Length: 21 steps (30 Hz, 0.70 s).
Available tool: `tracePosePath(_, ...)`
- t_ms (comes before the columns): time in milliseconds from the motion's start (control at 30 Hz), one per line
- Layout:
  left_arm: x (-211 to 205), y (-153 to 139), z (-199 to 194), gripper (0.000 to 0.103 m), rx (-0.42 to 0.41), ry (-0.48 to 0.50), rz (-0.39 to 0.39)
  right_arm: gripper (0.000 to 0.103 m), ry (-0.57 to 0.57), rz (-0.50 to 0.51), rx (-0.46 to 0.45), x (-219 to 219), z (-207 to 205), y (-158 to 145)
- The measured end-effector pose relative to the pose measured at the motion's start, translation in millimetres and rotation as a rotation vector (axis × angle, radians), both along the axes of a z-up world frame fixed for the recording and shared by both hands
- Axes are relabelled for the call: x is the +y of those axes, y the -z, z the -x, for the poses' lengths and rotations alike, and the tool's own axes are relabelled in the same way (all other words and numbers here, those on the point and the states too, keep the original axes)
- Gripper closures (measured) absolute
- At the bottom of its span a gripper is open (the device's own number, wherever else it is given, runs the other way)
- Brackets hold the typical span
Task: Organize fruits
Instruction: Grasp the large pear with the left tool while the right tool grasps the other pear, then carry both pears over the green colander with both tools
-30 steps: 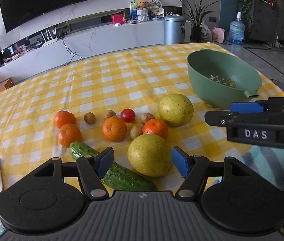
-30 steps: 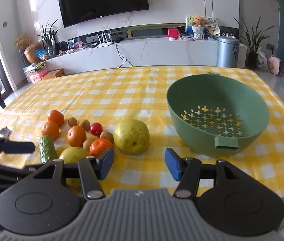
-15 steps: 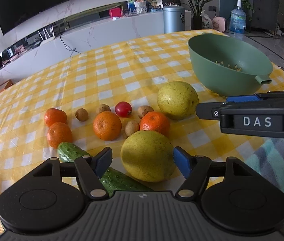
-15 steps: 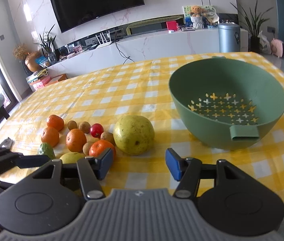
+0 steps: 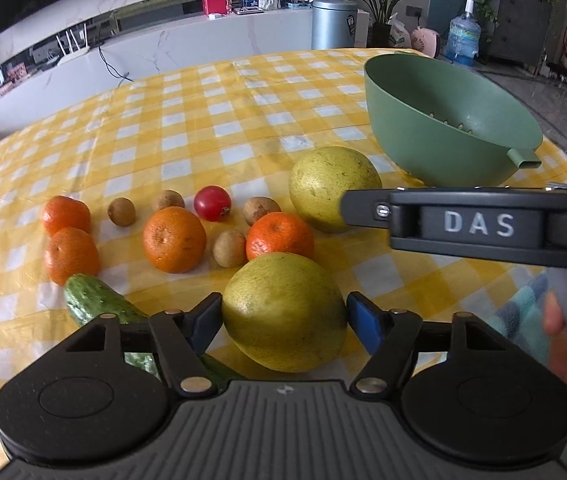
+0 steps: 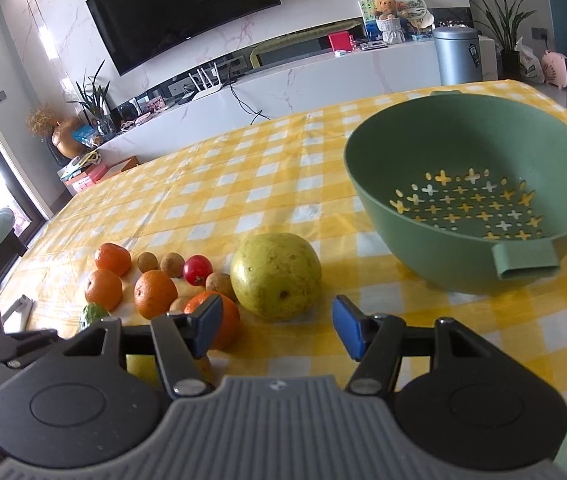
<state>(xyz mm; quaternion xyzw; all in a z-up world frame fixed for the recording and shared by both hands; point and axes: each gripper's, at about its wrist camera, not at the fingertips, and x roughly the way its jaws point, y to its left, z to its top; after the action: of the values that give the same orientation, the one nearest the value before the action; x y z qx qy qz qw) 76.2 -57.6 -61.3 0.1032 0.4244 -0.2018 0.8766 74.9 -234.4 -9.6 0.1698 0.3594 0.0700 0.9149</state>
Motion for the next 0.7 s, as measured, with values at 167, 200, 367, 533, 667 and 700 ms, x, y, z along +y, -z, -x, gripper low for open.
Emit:
tracePosePath(167, 2.9, -0.8, 2.3, 0.028, -0.003, -0.007, 0.026, 0.034, 0.010, -0.032, 0.006, 2.1, -8.6, 3.3)
tracePosePath(200, 4.5, -2.3, 3.2, 0.028, -0.011, -0.016, 0.030, 0.034, 0.015, -0.039, 0.006, 2.0, -10.1, 4.0)
tracePosePath(367, 16.6, -17.9, 2.7, 0.028, -0.059, -0.079, 0.064, 0.034, 0.042, -0.061, 0.023, 0.5, -18.3, 9.1)
tracePosePath(533, 30.6, -27.0, -7.1, 0.028, -0.096, -0.166, 0.086, 0.034, 0.047, -0.093, 0.026, 3.3, -30.8, 13.8)
tracePosePath(667, 36.2, -30.1, -15.8, 0.028, -0.120, -0.205, 0.084, 0.034, 0.066, -0.112, 0.044, 2.1, -38.8, 18.5)
tracePosePath(700, 37.5, -30.1, -17.9, 0.028, -0.116, -0.207, 0.089, 0.034, 0.069, -0.119, 0.045, 0.5, -40.8, 19.5)
